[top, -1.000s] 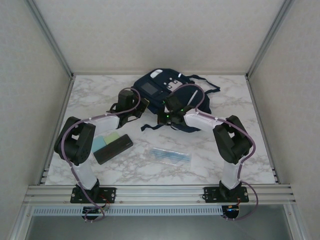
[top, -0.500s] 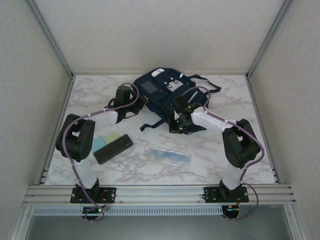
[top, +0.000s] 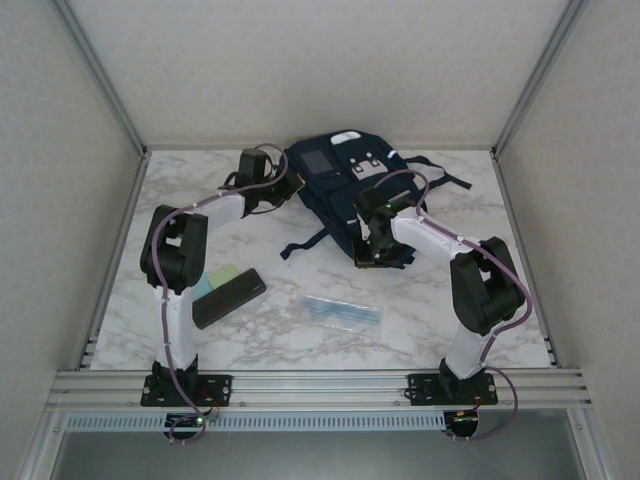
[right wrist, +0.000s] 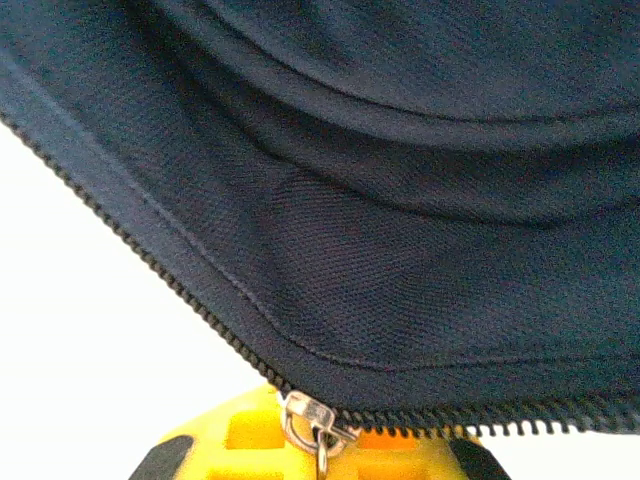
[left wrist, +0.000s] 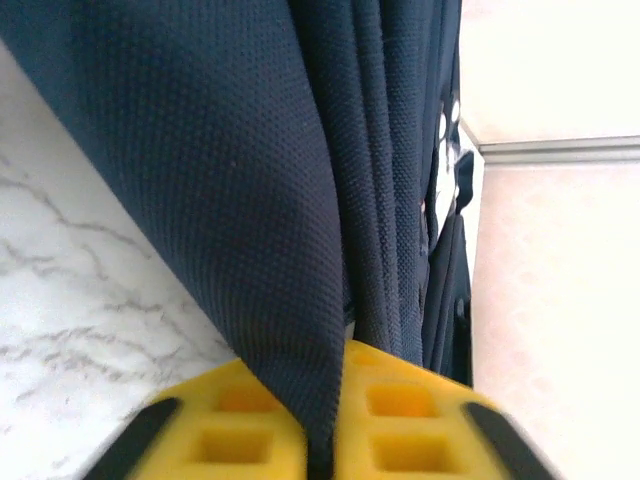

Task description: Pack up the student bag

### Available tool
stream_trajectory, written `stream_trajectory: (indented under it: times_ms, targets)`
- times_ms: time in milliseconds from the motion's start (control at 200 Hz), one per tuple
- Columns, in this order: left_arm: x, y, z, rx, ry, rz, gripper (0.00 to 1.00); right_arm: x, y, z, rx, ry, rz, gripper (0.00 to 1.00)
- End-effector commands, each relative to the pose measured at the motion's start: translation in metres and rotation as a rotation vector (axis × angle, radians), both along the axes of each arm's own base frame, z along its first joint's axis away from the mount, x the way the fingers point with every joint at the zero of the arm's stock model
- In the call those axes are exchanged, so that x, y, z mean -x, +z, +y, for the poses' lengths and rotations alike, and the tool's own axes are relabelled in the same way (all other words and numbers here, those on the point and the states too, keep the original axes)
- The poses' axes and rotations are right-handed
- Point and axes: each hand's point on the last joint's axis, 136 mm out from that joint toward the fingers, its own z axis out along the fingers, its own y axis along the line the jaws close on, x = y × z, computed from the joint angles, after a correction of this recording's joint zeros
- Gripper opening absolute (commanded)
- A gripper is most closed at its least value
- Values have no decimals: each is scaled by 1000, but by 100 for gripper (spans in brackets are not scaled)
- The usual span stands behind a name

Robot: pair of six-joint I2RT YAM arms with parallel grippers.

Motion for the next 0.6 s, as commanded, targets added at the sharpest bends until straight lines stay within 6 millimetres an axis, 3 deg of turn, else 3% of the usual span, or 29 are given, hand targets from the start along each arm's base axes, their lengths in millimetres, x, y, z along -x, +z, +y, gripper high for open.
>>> stream_trajectory:
  times_ms: [0,45,95,230,380,460,596]
  targets:
    - [-9,15,7,33,22,-10,48,17,10,33,-160,-9,124,0]
    - [5,12,5,26,22,17,66,10,14,48,-221,-14,122,0]
    - [23,12,3,26,16,34,73,2,19,61,-269,-14,118,0]
    - [74,13,-4,55,46,81,79,-15,29,85,-321,-6,95,0]
    - [135,-16,-13,38,113,192,80,-23,37,109,-394,6,101,0]
    - [149,-24,-20,59,136,212,80,-23,41,117,-409,21,96,0]
    - [142,-24,-34,68,128,193,77,-13,49,129,-468,55,123,0]
